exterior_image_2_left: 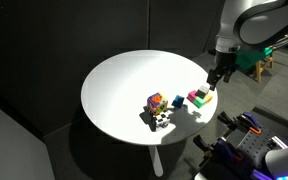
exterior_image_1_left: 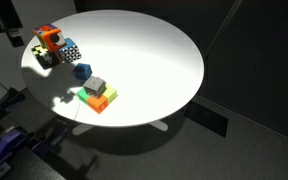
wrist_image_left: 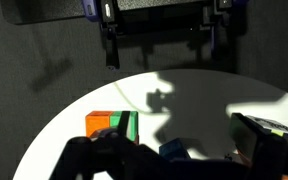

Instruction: Pick up the blue block and put it on the table

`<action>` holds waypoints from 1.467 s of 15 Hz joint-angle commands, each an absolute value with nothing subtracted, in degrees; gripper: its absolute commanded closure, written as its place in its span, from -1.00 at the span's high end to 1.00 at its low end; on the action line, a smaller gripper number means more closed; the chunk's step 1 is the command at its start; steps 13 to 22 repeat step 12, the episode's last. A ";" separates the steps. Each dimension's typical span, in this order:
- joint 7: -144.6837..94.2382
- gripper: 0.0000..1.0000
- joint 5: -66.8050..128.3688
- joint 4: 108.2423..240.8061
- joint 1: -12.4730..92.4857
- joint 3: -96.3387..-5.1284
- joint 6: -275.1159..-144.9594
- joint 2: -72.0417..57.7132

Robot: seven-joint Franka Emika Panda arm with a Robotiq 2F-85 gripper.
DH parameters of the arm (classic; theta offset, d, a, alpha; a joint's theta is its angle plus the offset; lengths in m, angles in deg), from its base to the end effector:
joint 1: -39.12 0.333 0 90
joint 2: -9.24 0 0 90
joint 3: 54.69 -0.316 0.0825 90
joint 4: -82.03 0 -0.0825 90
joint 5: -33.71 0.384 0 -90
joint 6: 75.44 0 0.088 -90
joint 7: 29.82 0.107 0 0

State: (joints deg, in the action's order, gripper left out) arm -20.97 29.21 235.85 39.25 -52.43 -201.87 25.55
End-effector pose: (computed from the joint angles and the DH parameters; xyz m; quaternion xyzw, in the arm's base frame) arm 0.3762 -0.0158 0.3101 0.9928 -0.0677 -0.0948 0.0294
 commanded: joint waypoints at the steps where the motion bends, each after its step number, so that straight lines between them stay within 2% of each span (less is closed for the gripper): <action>1: -19.58 1.00 30.14 239.49 38.16 -53.85 -200.86 32.41; 6: -18.81 1.00 30.51 242.87 37.97 -54.58 -200.97 38.77; 7: -20.25 1.00 30.05 240.48 38.01 -54.42 -201.24 34.54; 22: -20.24 1.00 30.23 241.79 37.92 -54.65 -201.22 37.20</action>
